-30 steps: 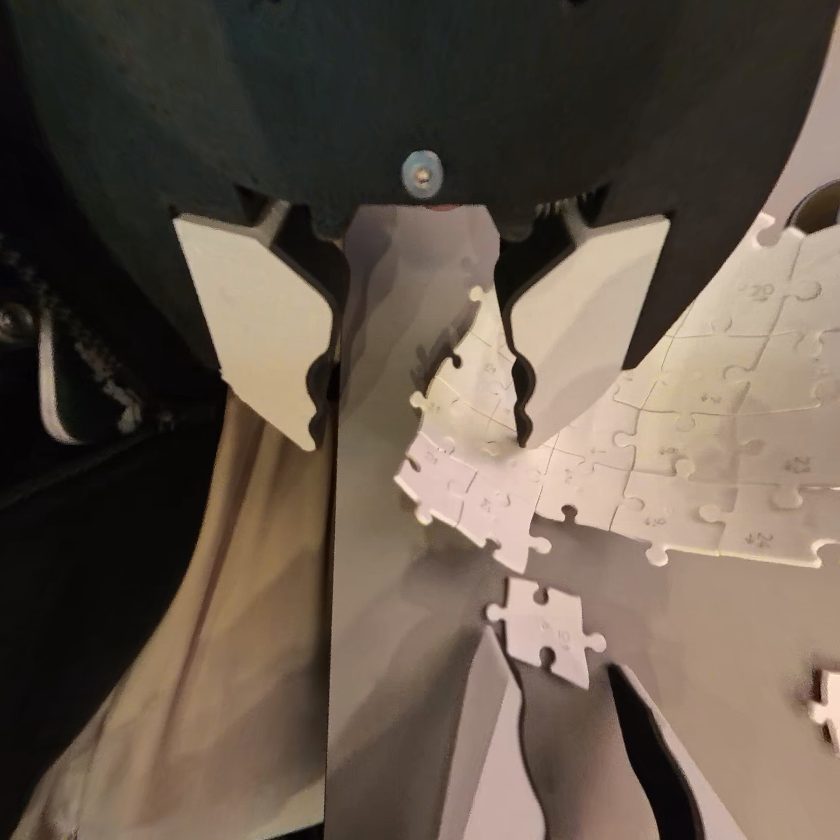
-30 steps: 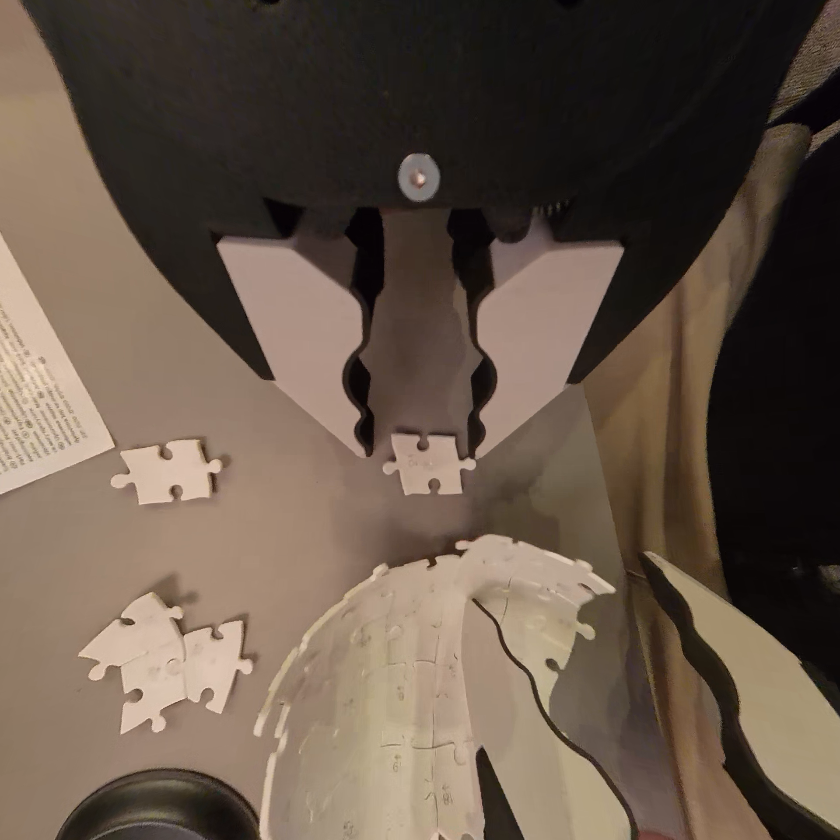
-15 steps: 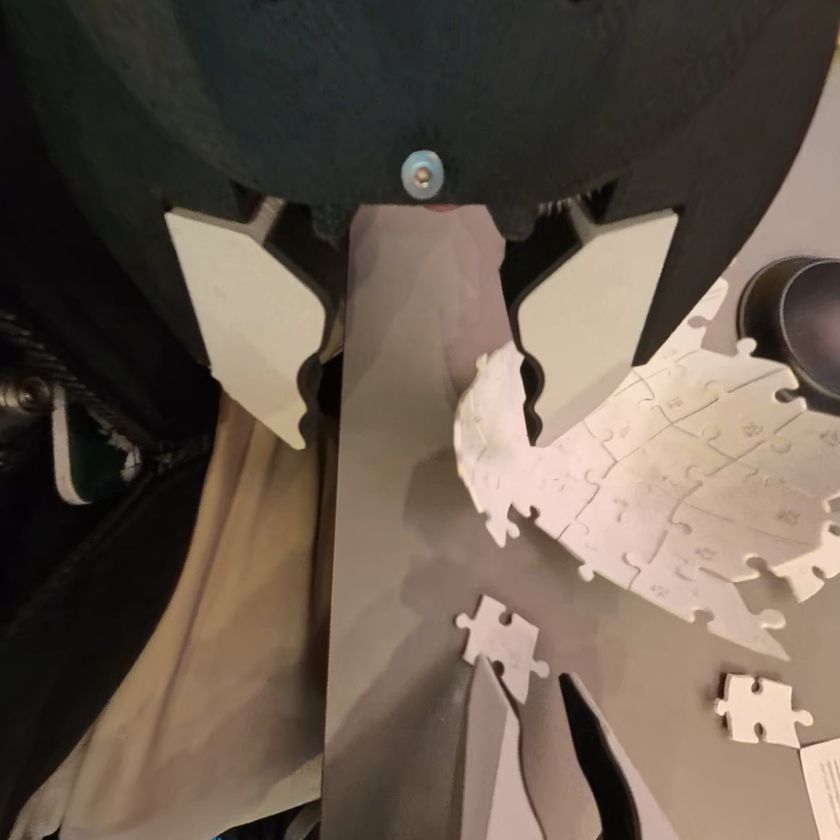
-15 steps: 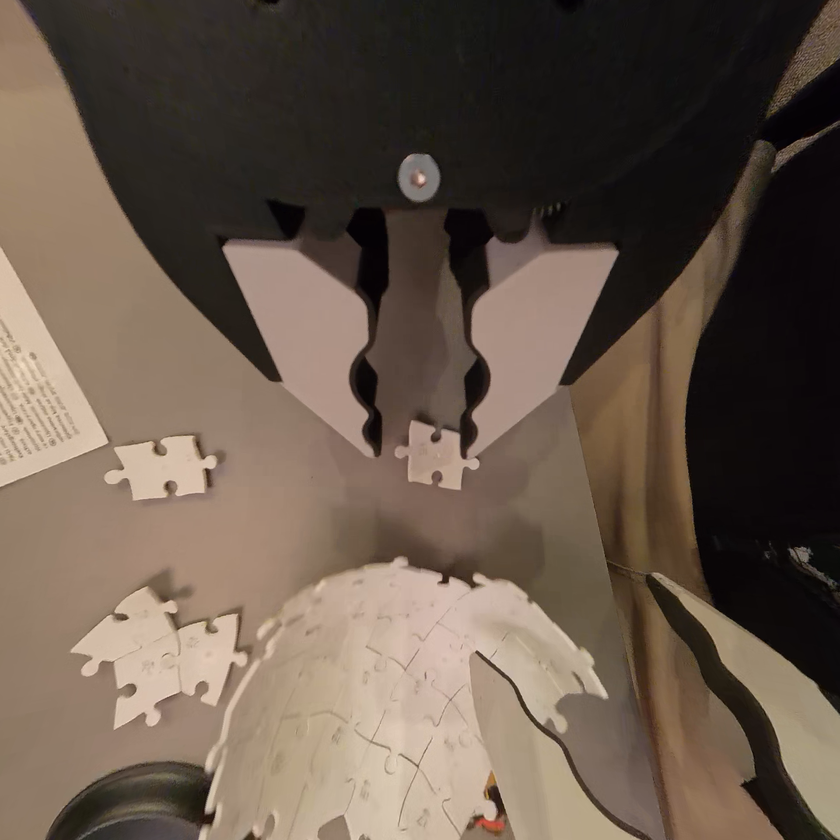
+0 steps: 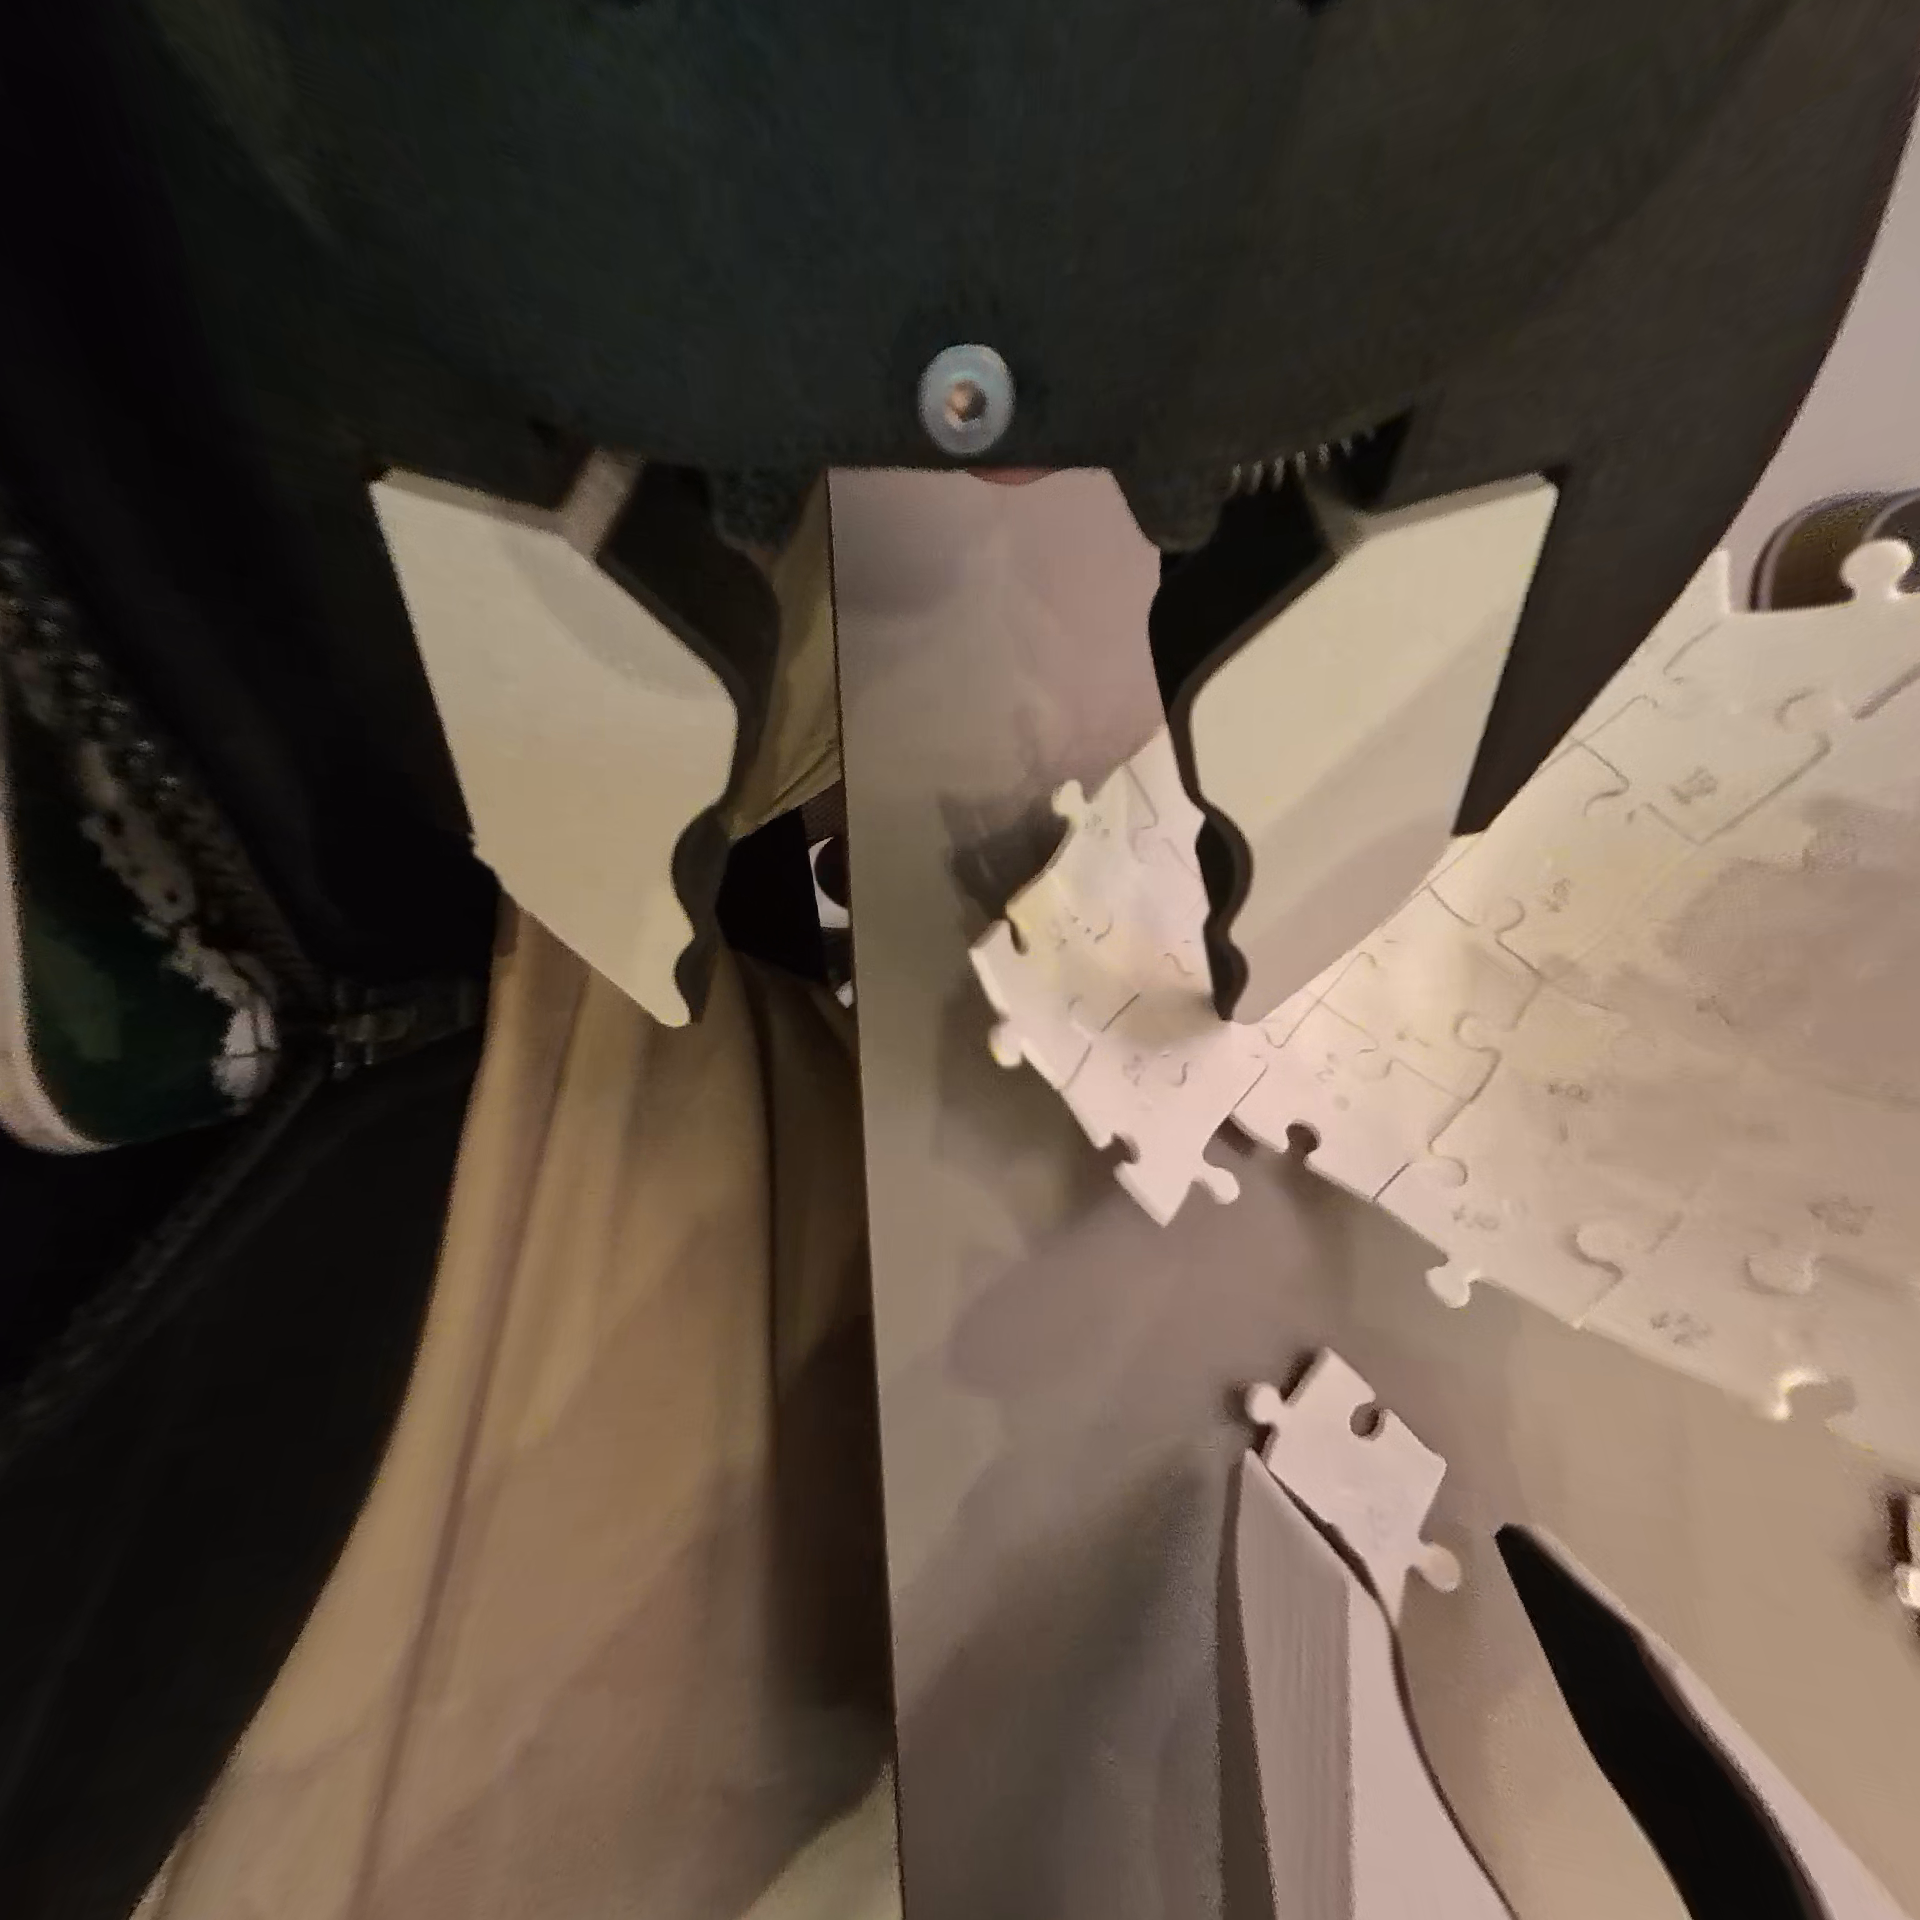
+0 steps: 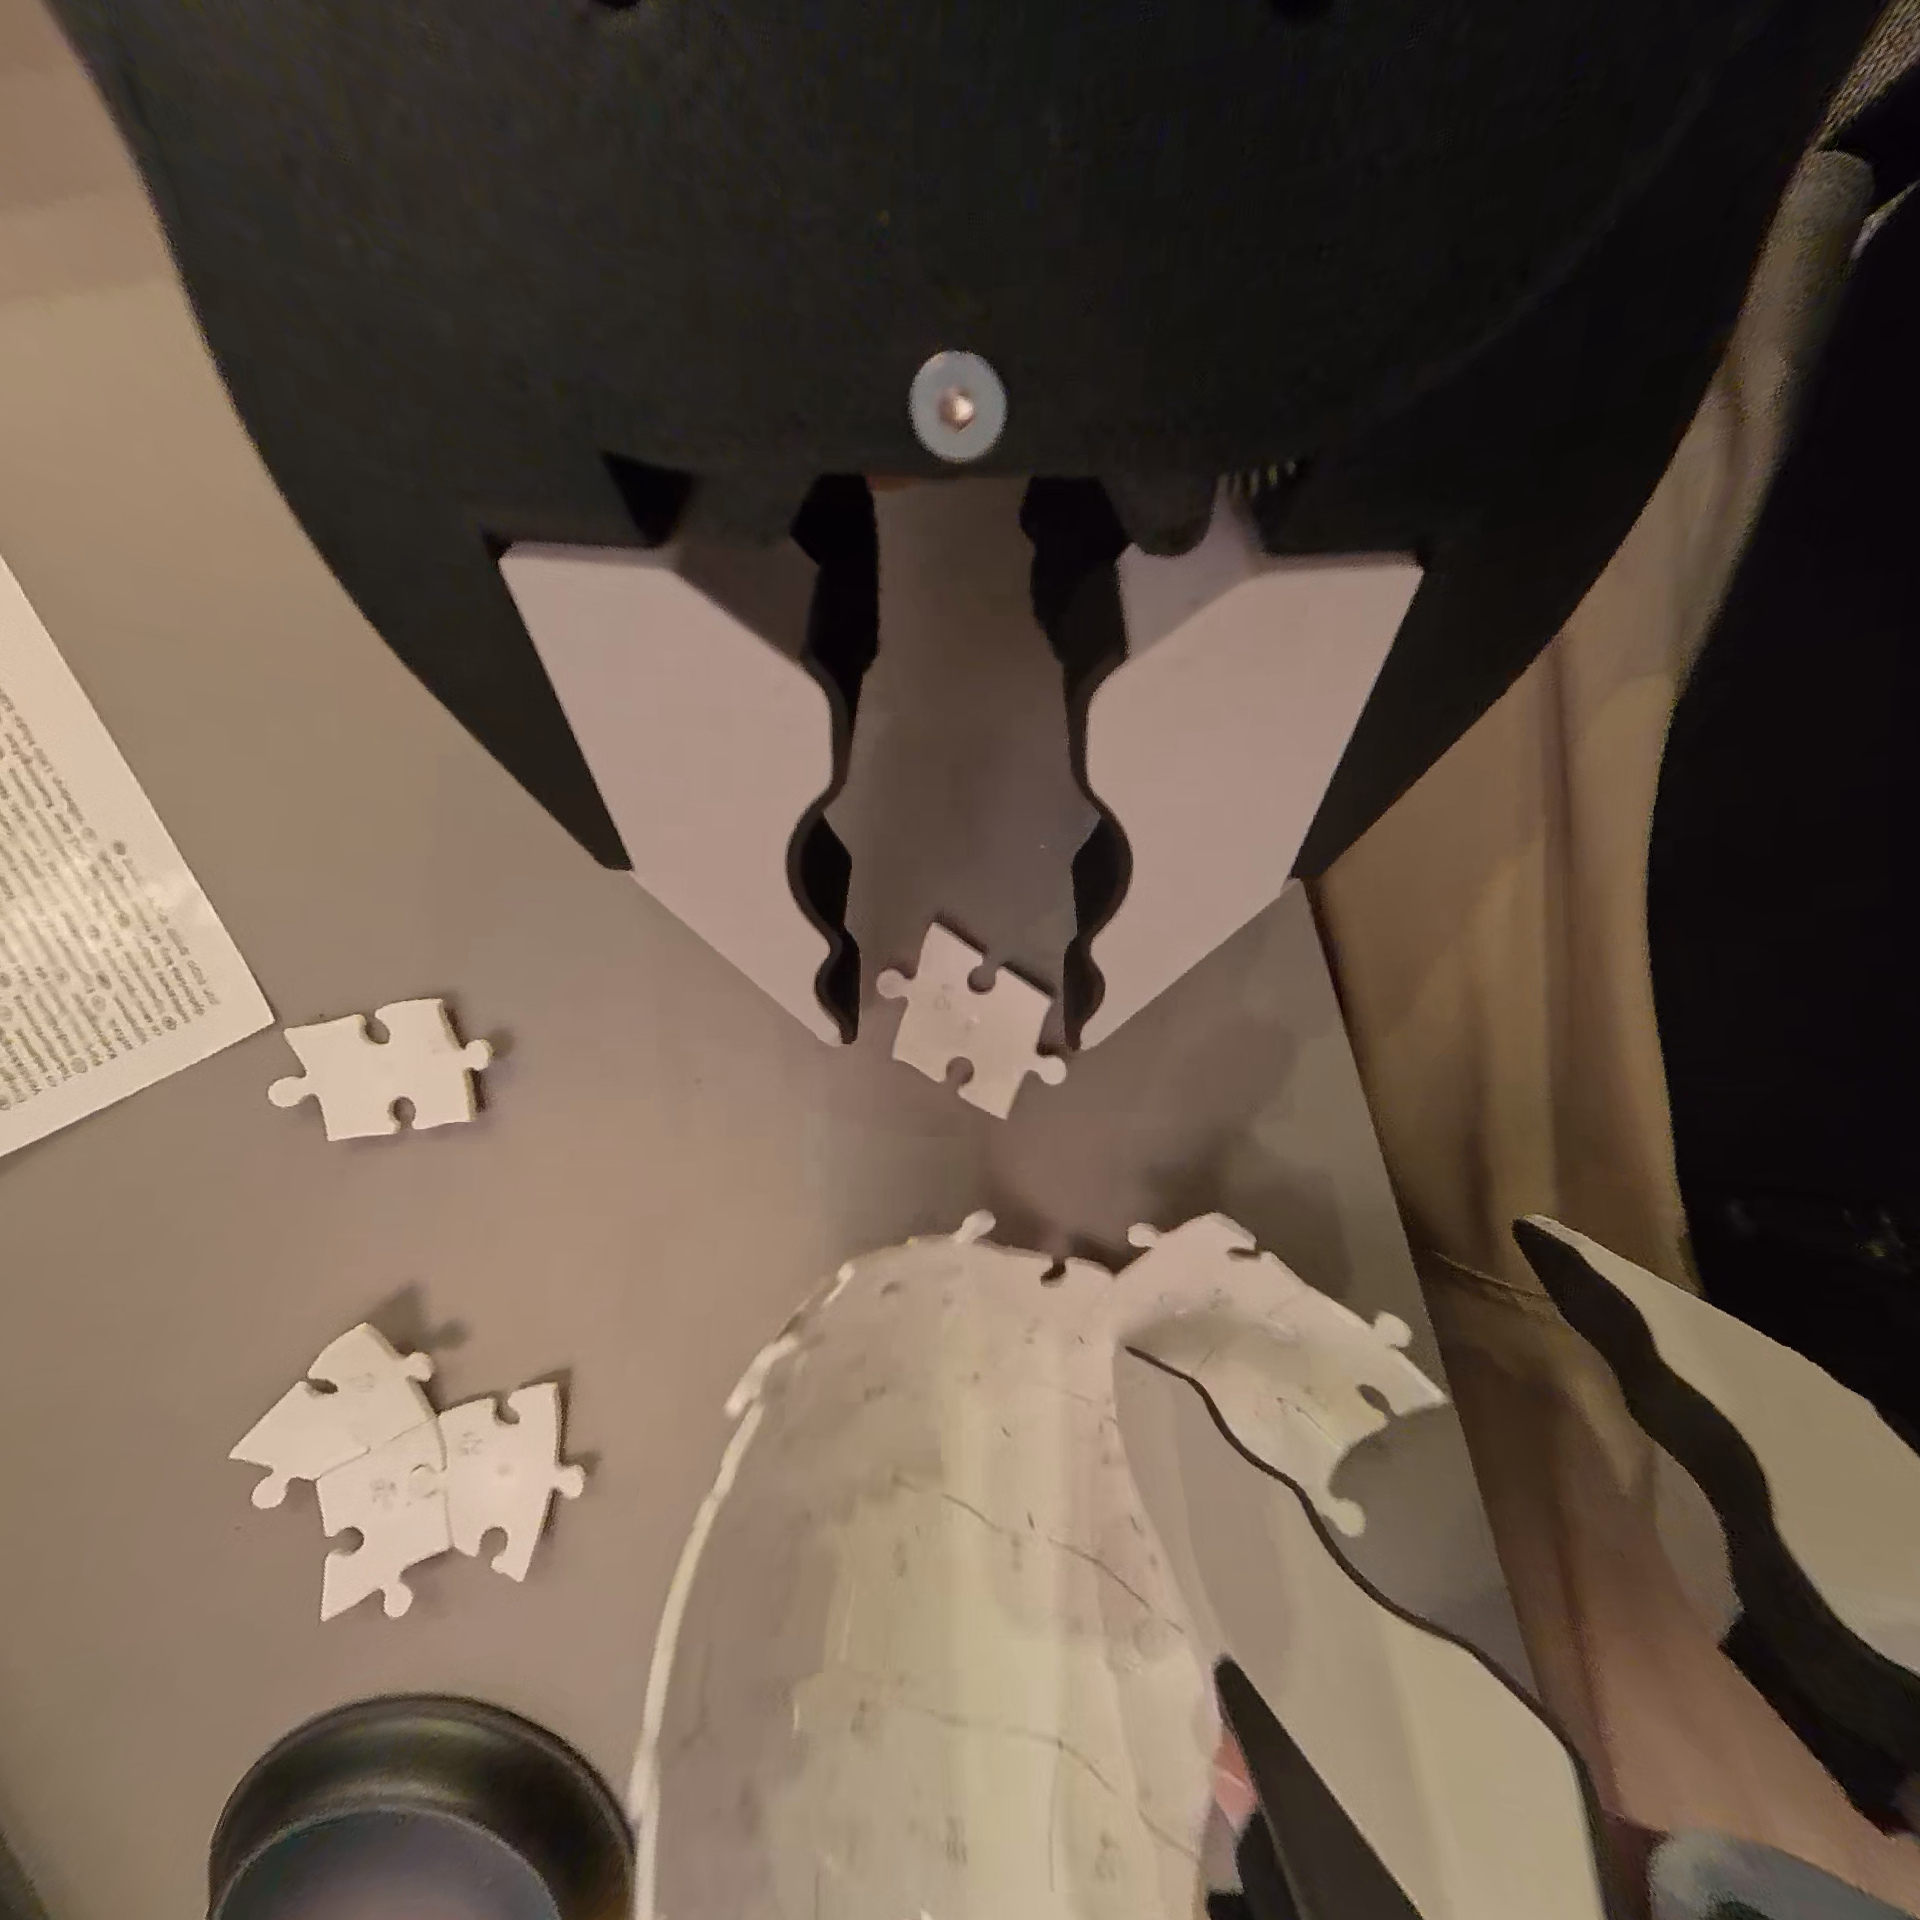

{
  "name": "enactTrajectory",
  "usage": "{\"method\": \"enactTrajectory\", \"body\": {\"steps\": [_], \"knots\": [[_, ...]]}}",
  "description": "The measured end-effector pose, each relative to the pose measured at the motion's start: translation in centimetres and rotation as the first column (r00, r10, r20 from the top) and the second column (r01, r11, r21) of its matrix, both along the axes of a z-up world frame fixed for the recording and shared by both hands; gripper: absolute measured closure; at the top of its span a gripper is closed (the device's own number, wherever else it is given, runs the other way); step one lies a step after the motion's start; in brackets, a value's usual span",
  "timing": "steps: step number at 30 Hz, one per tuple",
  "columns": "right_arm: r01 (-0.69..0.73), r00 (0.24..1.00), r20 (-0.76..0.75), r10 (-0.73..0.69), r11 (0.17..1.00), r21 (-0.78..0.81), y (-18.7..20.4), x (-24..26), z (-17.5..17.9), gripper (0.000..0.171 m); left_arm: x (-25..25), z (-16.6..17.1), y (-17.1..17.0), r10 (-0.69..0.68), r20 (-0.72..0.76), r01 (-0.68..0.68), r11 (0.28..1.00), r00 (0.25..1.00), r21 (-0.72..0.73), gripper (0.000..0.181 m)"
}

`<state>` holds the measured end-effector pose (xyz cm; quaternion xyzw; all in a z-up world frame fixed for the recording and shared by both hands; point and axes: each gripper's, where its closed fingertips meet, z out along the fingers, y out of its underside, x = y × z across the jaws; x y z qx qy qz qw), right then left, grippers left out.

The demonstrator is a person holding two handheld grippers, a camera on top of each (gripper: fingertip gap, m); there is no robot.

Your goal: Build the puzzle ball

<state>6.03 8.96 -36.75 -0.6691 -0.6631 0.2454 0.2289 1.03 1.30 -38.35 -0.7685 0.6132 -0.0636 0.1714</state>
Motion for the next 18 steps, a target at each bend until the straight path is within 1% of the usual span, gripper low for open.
{"method": "enactTrajectory", "body": {"steps": [3, 6, 8, 10, 15, 18], "knots": [[-0.035, 0.999, -0.038, 0.035, 0.999, -0.005, -0.9, -0.5, 1.0, 0.134, 0.0, -0.1, 0.0, -0.003, -0.014, 0.003, 1.0, 1.0, 0.011, 0.092], [-0.089, 0.993, -0.082, 0.086, 0.995, -0.035, -2.2, -1.2, 1.8, 0.14, 0.1, -0.1, 0.0, -0.003, -0.015, 0.003, 1.0, 1.0, 0.017, 0.089], [-0.085, 0.994, -0.072, 0.082, 0.995, -0.045, -2.0, -0.9, 1.7, 0.14, 0.1, -0.2, 0.0, -0.001, -0.019, 0.001, 1.0, 1.0, 0.018, 0.089], [-0.036, 0.996, -0.077, 0.034, 0.999, -0.026, -0.5, -0.2, 1.7, 0.14, 0.0, -0.2, 0.1, 0.009, -0.018, -0.009, 1.0, 1.0, 0.017, 0.088], [0.18, 0.981, -0.079, -0.179, 0.984, 0.014, 5.6, 1.7, 1.7, 0.131, -0.1, -0.2, 0.3, 0.018, -0.022, -0.018, 0.999, 1.0, 0.026, 0.087], [0.241, 0.969, -0.061, -0.239, 0.97, 0.025, 7.9, 1.6, 1.2, 0.128, -0.2, -0.3, 0.5, 0.029, -0.026, -0.029, 0.999, 0.999, 0.031, 0.087]]}}
